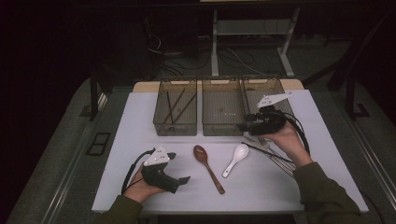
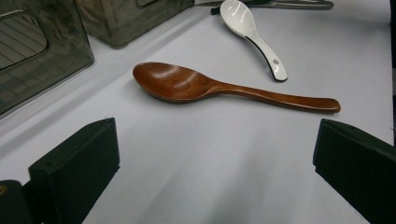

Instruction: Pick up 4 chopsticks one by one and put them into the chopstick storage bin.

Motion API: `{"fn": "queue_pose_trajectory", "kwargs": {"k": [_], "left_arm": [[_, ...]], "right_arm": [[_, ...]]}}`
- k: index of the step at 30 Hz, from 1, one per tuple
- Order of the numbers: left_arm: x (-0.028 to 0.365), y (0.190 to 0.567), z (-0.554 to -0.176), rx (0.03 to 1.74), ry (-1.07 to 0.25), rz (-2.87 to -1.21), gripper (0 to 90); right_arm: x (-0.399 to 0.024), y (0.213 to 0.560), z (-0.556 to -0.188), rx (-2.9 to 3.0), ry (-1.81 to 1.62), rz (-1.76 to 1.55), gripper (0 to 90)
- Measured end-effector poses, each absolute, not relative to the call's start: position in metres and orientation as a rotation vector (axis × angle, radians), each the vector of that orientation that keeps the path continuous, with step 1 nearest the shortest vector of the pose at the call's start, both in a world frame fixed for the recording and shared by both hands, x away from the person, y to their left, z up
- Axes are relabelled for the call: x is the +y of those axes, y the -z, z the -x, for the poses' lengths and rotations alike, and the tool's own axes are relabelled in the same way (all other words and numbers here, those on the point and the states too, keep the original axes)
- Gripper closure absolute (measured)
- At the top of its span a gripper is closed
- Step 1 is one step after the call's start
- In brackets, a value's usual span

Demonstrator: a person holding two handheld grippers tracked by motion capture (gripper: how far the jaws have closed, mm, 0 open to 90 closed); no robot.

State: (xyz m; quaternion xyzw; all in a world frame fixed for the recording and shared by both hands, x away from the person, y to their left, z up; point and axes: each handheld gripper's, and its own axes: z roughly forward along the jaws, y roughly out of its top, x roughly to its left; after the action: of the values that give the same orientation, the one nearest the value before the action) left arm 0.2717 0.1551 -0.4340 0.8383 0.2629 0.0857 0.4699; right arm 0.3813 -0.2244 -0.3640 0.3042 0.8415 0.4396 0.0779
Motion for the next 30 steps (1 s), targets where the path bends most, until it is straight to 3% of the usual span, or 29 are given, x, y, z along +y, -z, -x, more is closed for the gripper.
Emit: {"fn": "queue_pose_trajectory", "kwargs": {"k": [14, 30], "left_arm": [[0.153, 0.434, -0.271, 0.632, -0.202, -2.062, 0.0], [0.153, 0.433, -0.271, 0.641, -0.187, -2.056, 0.0]], "right_arm": [[-0.270, 0.382, -0.358, 2.569, -1.261, -0.944, 50.3], [-0.314, 0.402, -0.331, 2.615, -1.229, -0.923, 69.5]]}}
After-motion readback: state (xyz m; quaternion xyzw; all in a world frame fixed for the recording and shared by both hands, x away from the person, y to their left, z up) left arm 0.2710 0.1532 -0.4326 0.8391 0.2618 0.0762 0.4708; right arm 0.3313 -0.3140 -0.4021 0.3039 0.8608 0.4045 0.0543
